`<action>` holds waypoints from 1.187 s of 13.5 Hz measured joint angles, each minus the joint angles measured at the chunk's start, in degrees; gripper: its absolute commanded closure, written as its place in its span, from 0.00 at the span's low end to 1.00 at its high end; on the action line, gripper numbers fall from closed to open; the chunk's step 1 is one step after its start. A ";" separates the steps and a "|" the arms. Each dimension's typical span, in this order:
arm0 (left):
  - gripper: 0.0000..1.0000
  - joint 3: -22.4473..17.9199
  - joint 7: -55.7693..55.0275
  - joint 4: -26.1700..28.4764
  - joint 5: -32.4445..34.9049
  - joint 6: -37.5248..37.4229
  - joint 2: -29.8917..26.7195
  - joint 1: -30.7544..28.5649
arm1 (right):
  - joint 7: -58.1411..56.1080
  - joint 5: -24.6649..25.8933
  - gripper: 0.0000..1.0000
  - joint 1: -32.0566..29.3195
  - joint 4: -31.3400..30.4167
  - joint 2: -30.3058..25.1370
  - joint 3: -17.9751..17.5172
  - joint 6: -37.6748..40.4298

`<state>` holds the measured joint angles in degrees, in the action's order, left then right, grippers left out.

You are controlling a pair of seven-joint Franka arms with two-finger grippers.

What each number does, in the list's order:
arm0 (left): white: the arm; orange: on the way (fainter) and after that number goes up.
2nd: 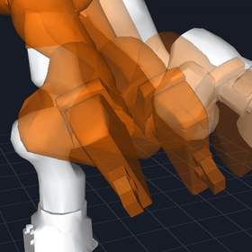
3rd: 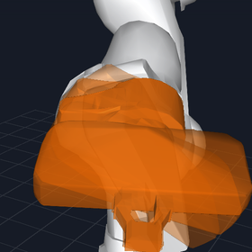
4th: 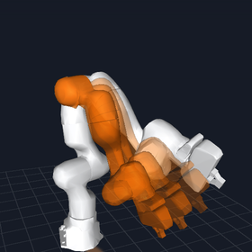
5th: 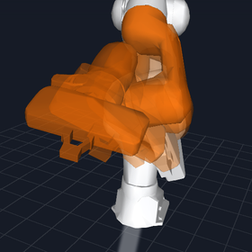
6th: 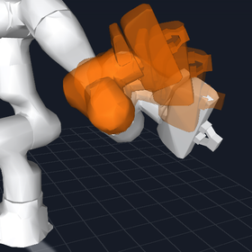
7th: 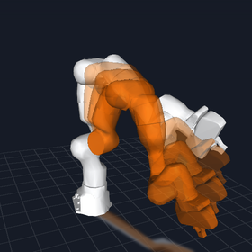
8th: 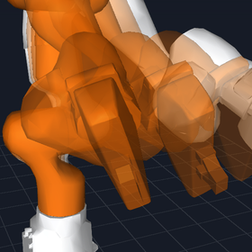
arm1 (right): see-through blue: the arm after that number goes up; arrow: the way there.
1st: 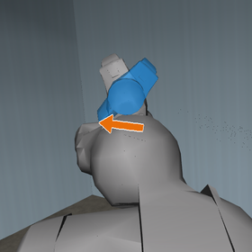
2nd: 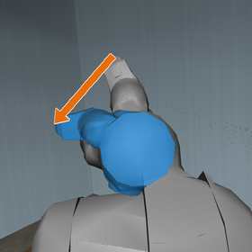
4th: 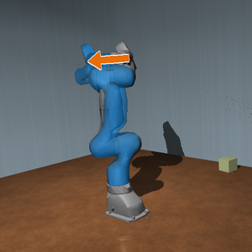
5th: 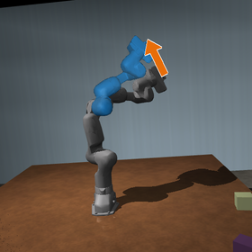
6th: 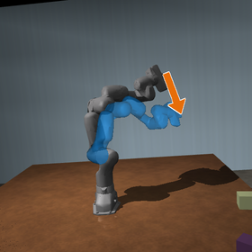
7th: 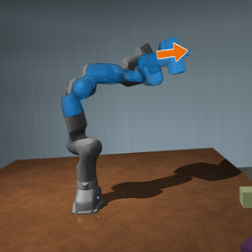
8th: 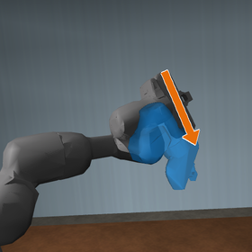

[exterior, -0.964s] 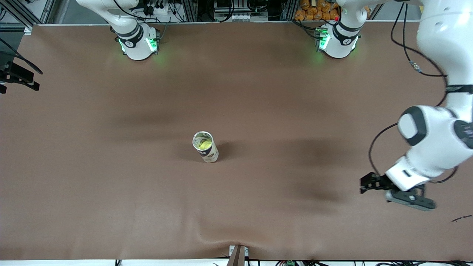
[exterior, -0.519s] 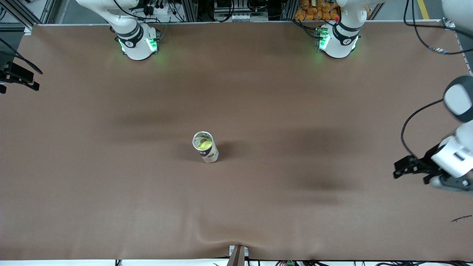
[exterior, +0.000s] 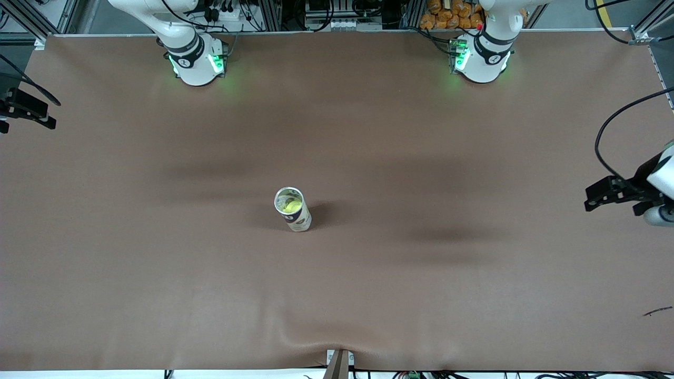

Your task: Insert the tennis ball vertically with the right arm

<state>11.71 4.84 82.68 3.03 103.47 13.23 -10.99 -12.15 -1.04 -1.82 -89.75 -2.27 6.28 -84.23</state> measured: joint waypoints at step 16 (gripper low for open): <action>0.00 -2.86 -12.71 7.00 -1.03 -18.20 -16.99 8.01 | 0.07 0.01 0.00 0.00 0.02 0.00 0.03 2.88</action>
<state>8.85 -7.87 89.69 1.99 85.28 -3.76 -2.97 -12.09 -1.03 -1.82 -89.73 -2.27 6.31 -81.34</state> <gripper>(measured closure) 0.000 0.000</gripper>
